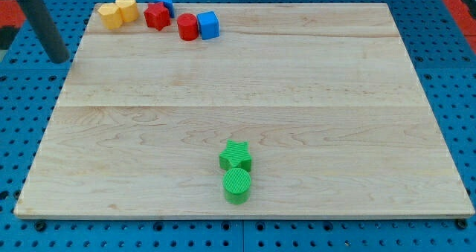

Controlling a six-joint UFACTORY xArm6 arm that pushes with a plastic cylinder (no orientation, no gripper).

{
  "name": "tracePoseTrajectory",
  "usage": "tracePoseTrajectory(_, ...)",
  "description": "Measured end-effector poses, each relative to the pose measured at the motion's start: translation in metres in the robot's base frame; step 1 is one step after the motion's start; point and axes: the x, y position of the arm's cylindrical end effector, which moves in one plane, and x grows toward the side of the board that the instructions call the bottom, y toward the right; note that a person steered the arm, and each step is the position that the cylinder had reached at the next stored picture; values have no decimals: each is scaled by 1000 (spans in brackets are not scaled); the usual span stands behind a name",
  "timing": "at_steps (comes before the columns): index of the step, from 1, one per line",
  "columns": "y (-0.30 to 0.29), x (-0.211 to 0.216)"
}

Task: Move yellow blocks into red star and blue triangle

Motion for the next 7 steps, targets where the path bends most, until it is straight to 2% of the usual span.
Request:
tracePoseTrajectory(1, 7, -40)
tracePoseTrajectory(3, 55, -146)
tracePoseTrajectory(5, 47, -150)
tracePoseTrajectory(7, 94, -150)
